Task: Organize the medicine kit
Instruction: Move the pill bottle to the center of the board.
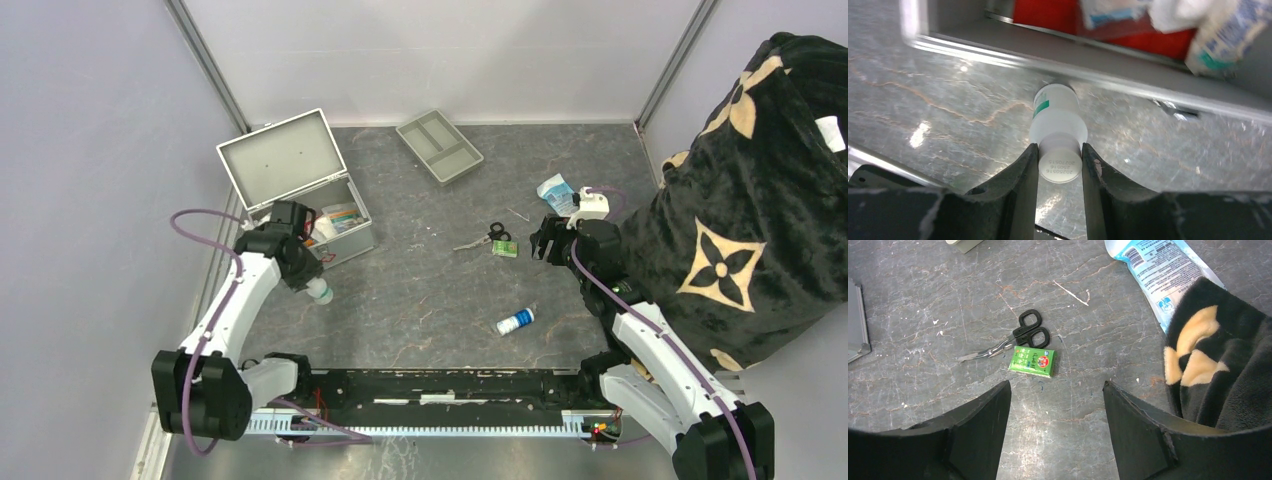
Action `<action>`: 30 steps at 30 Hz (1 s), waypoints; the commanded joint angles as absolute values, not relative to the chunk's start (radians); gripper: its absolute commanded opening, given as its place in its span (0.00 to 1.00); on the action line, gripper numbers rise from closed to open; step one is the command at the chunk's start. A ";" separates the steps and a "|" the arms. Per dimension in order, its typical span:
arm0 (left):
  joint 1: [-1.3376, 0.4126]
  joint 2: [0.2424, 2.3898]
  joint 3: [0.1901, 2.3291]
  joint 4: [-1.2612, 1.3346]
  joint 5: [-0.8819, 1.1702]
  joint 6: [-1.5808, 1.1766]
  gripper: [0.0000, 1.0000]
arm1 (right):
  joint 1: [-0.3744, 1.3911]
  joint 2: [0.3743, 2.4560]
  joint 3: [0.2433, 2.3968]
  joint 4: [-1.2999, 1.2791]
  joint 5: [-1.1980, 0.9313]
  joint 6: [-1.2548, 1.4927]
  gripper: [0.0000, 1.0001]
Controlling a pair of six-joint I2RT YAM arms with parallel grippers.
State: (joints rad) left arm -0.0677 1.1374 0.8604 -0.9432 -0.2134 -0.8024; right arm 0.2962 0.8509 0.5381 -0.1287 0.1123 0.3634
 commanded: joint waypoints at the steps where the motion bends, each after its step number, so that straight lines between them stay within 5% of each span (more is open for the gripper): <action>1: -0.213 1.127 0.903 -0.876 -0.169 -0.829 0.13 | 0.292 0.840 0.534 -0.092 0.104 0.379 0.74; 12: -0.670 1.443 1.131 -0.821 -0.326 -0.870 0.16 | 0.294 0.843 0.547 -0.108 0.104 0.374 0.74; 21: -0.686 1.464 1.232 -0.847 -0.401 -0.799 0.57 | 0.294 0.858 0.575 -0.133 0.132 0.358 0.74; 30: -0.609 1.367 1.319 -0.913 -0.529 -0.724 0.63 | 0.293 0.883 0.602 -0.125 0.155 0.349 0.74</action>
State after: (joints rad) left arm -0.6750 1.4475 1.2713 -0.8795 -0.4274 -0.7864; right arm 0.2962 0.8753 0.5419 -0.1459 0.1169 0.3634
